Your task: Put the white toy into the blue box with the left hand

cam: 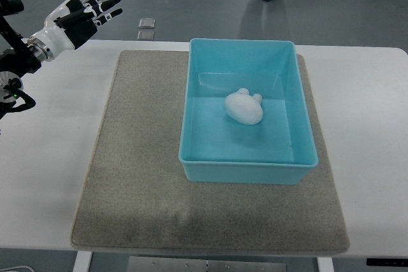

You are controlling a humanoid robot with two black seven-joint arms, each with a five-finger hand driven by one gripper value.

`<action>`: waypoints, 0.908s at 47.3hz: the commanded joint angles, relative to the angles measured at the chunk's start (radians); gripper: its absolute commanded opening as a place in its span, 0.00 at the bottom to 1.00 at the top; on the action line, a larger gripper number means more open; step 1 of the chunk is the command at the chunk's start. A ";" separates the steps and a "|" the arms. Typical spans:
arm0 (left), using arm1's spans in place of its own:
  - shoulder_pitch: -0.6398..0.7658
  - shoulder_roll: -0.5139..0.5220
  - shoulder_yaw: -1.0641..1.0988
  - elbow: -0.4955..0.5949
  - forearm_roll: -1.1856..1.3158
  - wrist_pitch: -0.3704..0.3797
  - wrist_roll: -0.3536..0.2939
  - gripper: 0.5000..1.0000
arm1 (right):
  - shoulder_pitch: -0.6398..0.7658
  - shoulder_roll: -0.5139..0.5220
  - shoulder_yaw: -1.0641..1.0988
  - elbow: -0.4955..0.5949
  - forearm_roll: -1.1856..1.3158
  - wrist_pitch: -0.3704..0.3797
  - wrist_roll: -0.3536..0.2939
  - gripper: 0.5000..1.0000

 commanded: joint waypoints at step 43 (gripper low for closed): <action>0.009 0.000 0.001 -0.001 0.000 0.000 0.000 0.99 | -0.006 0.000 0.000 0.008 -0.003 0.002 -0.009 0.87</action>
